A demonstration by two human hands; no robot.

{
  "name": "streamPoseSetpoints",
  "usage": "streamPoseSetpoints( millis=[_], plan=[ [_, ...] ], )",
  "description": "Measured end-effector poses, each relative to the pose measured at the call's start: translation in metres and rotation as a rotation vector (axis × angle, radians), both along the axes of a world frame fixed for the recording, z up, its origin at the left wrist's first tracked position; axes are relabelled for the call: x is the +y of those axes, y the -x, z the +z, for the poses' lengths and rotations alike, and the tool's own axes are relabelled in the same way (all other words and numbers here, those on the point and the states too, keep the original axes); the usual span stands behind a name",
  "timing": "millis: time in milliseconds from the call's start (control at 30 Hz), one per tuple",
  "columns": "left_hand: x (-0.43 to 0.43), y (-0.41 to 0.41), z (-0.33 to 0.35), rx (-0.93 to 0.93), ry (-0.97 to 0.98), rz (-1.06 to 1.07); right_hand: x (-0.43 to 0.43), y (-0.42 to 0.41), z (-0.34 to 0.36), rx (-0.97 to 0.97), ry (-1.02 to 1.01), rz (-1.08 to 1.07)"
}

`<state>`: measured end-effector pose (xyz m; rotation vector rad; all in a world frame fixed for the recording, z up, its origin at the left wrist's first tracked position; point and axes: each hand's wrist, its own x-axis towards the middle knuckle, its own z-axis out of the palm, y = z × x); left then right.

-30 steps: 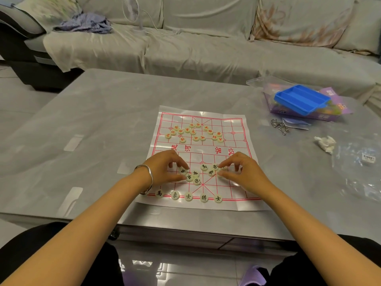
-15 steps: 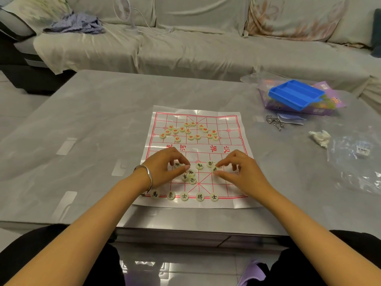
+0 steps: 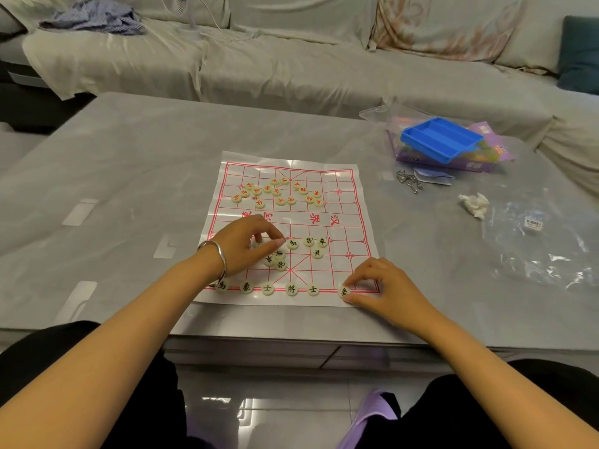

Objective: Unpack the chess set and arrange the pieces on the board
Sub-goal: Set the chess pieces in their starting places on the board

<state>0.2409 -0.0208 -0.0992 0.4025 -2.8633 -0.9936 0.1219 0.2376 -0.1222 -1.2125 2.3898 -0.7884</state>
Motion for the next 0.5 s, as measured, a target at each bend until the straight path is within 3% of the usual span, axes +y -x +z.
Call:
streamPoseSetpoints(
  millis=[500],
  plan=[
    [-0.012,-0.004,-0.001,-0.032,-0.011,0.064,-0.015,-0.007,-0.003,0.032,-0.002,-0.005]
  ],
)
